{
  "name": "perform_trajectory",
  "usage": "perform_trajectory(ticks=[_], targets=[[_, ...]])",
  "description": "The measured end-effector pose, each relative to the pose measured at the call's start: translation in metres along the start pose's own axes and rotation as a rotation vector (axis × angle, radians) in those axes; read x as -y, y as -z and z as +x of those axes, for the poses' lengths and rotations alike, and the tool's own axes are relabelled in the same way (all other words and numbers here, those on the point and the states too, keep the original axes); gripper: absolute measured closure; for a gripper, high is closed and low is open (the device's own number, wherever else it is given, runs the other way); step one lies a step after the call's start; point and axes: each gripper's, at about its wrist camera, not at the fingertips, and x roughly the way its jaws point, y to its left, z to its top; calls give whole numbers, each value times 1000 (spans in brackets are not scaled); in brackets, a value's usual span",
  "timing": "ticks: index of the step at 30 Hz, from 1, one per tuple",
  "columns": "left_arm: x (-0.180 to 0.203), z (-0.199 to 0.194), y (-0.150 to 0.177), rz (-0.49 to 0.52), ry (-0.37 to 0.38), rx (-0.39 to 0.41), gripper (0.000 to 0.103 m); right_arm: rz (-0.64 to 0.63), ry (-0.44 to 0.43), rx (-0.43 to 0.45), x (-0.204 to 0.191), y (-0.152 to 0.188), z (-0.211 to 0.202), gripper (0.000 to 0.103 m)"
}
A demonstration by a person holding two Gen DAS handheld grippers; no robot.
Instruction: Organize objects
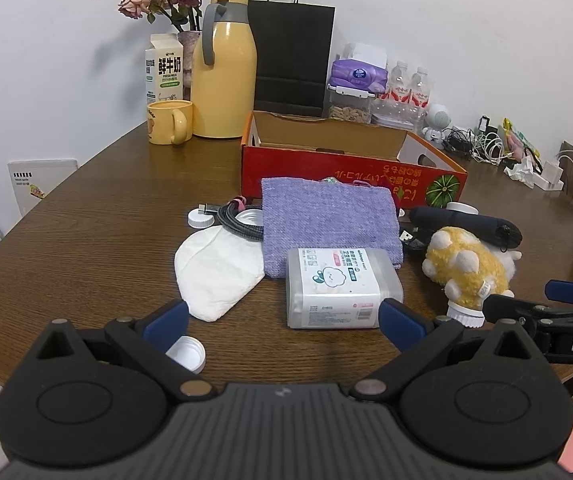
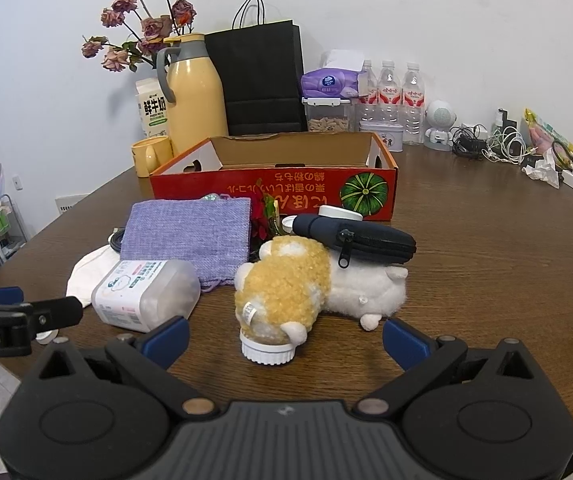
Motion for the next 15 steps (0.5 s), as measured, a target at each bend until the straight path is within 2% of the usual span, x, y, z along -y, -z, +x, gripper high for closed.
perform_trajectory(ticks=[15], targets=[[-17, -1, 1, -24, -29, 19, 0, -35, -5, -8, -10, -3, 5, 0]])
